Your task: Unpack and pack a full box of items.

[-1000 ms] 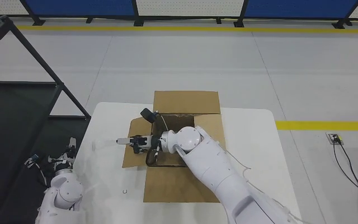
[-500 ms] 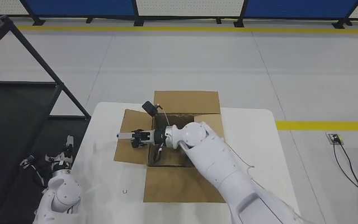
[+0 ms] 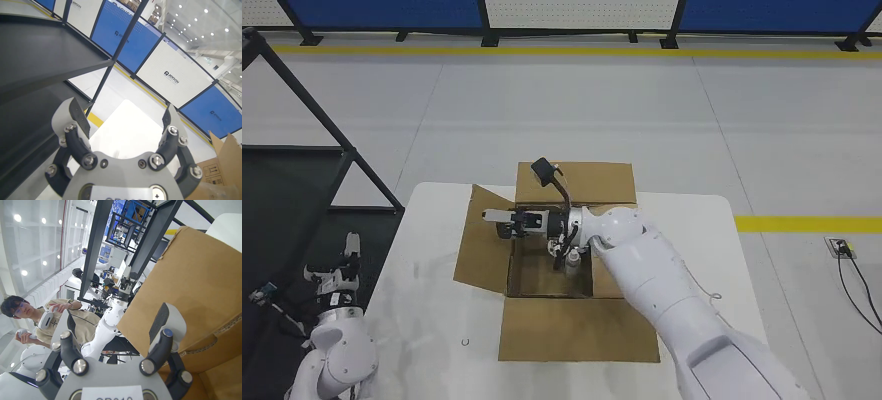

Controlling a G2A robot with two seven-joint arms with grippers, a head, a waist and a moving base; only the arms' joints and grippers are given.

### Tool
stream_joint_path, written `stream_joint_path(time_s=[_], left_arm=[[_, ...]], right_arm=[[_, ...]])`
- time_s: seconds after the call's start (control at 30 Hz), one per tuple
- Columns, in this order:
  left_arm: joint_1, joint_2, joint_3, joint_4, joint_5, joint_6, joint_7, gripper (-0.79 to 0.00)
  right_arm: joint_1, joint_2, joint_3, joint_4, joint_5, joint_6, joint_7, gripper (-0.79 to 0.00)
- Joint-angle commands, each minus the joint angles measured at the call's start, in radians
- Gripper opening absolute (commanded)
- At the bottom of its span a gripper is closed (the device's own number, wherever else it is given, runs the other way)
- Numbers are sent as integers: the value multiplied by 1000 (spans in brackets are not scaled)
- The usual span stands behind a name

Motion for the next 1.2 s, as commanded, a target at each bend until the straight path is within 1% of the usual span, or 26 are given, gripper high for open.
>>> stream_joint_path(time_s=[0.0, 0.1, 0.27, 0.33, 0.4, 0.5, 0.6, 0.7, 0.8, 0.87, 0.93, 0.97, 1.17], left_arm=[[8, 0, -1, -20, 2, 0, 2, 0], [30, 0, -4, -72, 5, -19, -2, 0], [81, 4, -17, -205, 47, -84, -9, 0], [96, 6, -19, -258, 58, -120, -30, 0], [103, 9, -16, -305, 56, -155, -80, 0], [107, 16, -7, -368, 39, -241, -206, 0], [86, 22, 11, -407, 9, -288, -322, 0], [57, 27, 49, -435, -12, -323, -422, 0], [32, 29, 107, -460, -7, -349, -499, 0], [13, 31, 145, -468, -36, -347, -579, 0], [-9, 34, 173, -476, -72, -343, -692, 0], [-9, 34, 173, -476, -72, -343, -692, 0], [-9, 34, 173, -476, -72, -343, -692, 0]], right_arm=[[-4, 13, 14, -7, 5, -1, 10, 0], [-12, 36, 37, -22, 7, 0, 26, 0], [-32, 85, 80, -60, 1, -11, 87, 0], [-53, 108, 96, -107, -9, -5, 93, 0], [-91, 136, 114, -186, -18, -1, 97, 0], [-175, 186, 154, -339, -44, -3, 95, 0], [-283, 238, 213, -522, -66, 15, 113, 0], [-401, 284, 292, -701, -87, 32, 129, 0], [-508, 318, 374, -846, -114, 51, 137, 0], [-569, 334, 419, -928, -143, 81, 121, 0], [-623, 346, 455, -995, -166, 126, 95, 0], [-639, 349, 466, -1012, -173, 142, 77, 0], [-639, 349, 466, -1012, -173, 142, 77, 0]])
